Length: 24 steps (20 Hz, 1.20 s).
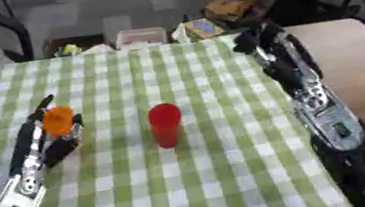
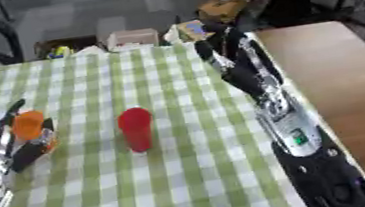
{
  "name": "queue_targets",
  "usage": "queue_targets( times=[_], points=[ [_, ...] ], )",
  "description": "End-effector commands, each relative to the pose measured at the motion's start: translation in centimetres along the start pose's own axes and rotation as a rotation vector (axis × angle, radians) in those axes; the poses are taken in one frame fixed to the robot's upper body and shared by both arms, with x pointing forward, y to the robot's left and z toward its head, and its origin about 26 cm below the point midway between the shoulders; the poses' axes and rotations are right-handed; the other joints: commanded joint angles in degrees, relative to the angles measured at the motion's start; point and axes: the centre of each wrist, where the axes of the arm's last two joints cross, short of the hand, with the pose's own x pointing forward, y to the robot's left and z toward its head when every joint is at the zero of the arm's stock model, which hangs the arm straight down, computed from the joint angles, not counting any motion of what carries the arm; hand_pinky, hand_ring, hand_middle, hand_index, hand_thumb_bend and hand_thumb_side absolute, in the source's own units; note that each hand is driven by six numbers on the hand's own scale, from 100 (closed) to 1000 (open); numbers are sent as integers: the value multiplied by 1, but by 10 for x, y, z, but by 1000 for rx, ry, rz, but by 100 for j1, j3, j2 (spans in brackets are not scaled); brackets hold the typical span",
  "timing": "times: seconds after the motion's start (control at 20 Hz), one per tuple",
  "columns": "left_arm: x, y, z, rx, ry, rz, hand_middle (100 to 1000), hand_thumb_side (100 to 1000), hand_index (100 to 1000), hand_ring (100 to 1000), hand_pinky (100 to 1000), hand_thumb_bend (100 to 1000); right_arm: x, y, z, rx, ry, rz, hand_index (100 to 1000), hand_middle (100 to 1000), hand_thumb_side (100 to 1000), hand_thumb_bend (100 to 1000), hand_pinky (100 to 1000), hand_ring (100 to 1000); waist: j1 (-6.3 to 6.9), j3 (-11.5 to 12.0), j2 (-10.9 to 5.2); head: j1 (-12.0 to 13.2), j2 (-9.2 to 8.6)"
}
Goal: Pour the contents of one cup into another cup.
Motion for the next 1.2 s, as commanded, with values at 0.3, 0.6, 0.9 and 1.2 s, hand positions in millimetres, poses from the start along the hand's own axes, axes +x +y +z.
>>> queue_targets(
  times=[0.3, 0.6, 0.9, 1.2],
  points=[
    [-2, -10, 5, -10, -5, 96, 526, 539, 978, 660, 703, 100, 8, -3, -8, 0, -32, 5, 831, 598, 684, 506, 731, 628, -11, -28, -44, -31, -61],
    [6, -5, 4, 72, -47, 183, 504, 461, 966, 629, 677, 100, 7, -3, -8, 1, -30, 4, 831, 597, 681, 494, 730, 627, -9, -4, -45, -43, -65],
    [18, 6, 4, 159, -92, 232, 495, 458, 956, 621, 665, 100, 4, -3, -6, 5, -17, 7, 830, 595, 670, 518, 730, 626, -19, 17, -42, -55, -73],
    [39, 21, 6, 202, -170, 271, 493, 472, 953, 616, 659, 100, -8, -1, -2, 19, 27, 14, 830, 591, 651, 534, 728, 621, -22, 52, -41, -67, -78]
  ],
)
